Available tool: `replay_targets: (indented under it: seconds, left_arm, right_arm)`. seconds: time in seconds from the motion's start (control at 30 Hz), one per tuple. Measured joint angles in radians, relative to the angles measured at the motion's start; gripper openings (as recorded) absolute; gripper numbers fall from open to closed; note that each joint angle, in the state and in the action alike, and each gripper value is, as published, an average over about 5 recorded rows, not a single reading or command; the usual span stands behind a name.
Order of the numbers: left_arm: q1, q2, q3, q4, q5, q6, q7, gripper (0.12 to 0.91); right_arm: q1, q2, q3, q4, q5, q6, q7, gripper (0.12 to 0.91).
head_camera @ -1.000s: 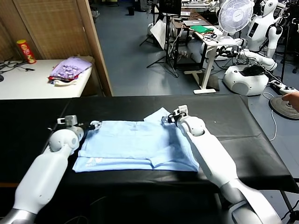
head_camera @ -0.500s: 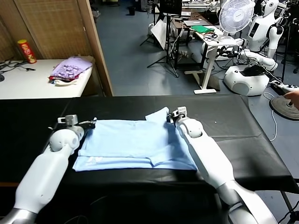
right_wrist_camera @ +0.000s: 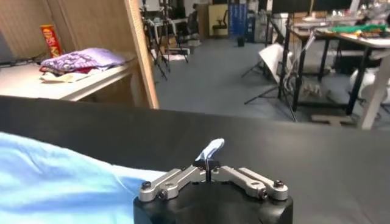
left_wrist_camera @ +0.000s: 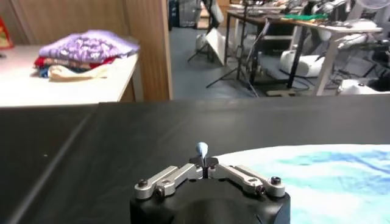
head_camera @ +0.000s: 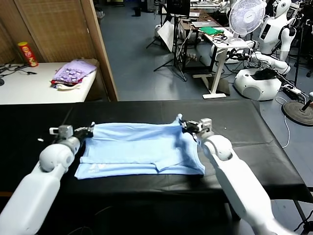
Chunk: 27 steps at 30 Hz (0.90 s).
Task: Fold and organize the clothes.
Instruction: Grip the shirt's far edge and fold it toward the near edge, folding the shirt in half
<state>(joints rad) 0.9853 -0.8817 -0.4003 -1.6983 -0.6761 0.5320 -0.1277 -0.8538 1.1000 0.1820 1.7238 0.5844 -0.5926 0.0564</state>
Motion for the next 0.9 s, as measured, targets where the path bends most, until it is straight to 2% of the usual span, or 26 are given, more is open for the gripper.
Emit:
replay_targets:
  seconds: [0.27,0.5,0.57,0.67,0.73,0.8,0.9]
  left_arm:
    - [0.169,0.036,-0.065,-0.118,0.077,-0.019,-0.001,0.128]
    - [0.271,0.042,-0.104,-0.153,0.133,-0.041,0.004,0.128]
    - [0.291,0.040,-0.113,-0.158,0.141,-0.041,0.004,0.128]
    - [0.319,0.038,-0.127,-0.171,0.150,-0.036,0.005,0.136]
    - [0.335,0.036,-0.137,-0.183,0.154,-0.033,0.005,0.168]
    - [0.347,0.035,-0.147,-0.196,0.153,-0.028,0.005,0.250]
    - [0.353,0.029,-0.159,-0.215,0.146,-0.023,0.005,0.418]
  right_arm:
    - [-0.105,-0.024,0.028,0.123,0.002,-0.067,0.020,0.122]
    - [-0.177,-0.026,0.036,0.188,-0.020,-0.084,0.028,0.126]
    - [-0.192,-0.026,0.041,0.201,-0.026,-0.084,0.029,0.158]
    - [-0.208,-0.027,0.053,0.220,-0.035,-0.078,0.026,0.288]
    - [-0.211,-0.026,0.064,0.229,-0.041,-0.067,0.025,0.405]
    - [-0.207,-0.022,0.075,0.230,-0.056,-0.049,0.027,0.506]
    - [-0.189,-0.008,0.083,0.215,-0.097,-0.021,0.036,0.668]
